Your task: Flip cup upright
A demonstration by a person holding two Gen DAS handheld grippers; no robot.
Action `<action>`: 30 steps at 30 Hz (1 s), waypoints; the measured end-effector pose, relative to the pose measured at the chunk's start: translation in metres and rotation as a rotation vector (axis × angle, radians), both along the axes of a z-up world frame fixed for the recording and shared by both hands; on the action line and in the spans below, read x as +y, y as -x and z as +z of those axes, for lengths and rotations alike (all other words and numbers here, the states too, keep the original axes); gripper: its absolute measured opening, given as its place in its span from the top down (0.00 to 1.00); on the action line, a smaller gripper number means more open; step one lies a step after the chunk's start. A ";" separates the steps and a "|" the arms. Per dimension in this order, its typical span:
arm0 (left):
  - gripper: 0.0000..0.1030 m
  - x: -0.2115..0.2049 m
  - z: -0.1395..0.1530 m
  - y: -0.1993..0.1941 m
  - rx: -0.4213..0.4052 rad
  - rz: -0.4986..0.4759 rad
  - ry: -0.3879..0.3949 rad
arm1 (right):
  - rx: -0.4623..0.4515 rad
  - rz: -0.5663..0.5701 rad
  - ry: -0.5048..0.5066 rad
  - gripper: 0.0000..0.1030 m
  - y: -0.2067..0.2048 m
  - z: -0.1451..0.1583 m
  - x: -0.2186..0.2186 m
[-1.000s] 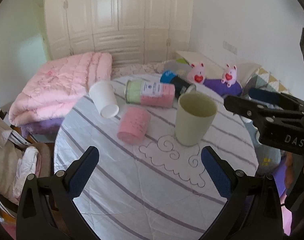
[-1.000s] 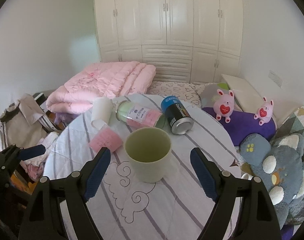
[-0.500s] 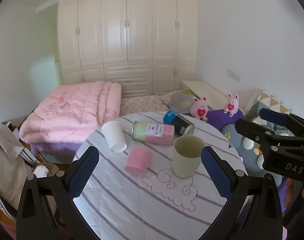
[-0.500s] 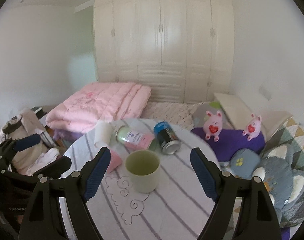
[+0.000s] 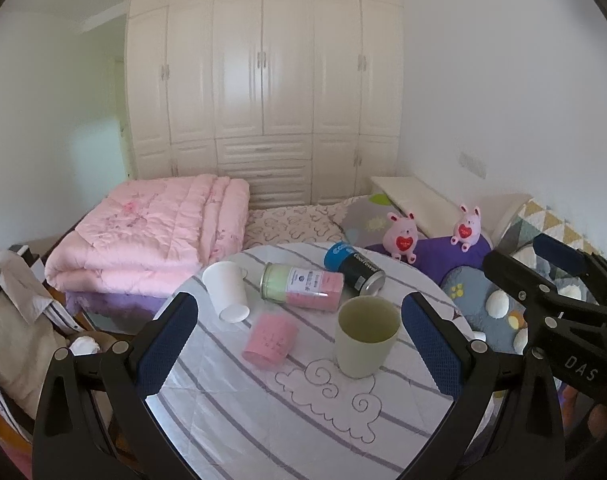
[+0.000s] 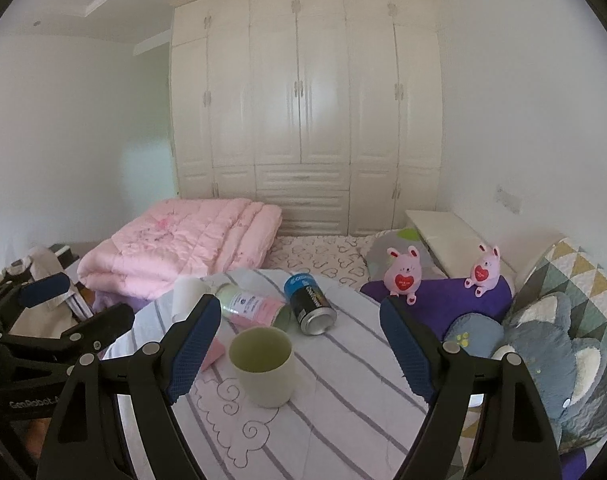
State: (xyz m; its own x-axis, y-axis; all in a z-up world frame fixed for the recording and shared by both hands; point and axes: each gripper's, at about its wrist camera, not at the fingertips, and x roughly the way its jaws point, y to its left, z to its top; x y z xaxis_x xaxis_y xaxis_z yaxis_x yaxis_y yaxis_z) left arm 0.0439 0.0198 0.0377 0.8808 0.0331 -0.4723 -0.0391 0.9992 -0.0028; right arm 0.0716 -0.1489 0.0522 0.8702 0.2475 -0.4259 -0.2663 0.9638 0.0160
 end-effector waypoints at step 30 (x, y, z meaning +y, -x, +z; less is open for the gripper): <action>0.00 -0.010 -0.016 -0.039 0.041 0.001 -0.017 | -0.036 -0.054 0.008 0.19 -0.027 -0.019 -0.003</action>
State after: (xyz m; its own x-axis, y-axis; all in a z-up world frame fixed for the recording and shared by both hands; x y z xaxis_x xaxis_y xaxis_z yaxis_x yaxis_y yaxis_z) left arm 0.0830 0.0093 0.0214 0.8605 0.0423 -0.5077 -0.0398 0.9991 0.0156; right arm 0.0984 -0.1516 0.0334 0.8970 0.1968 -0.3957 -0.2144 0.9767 -0.0003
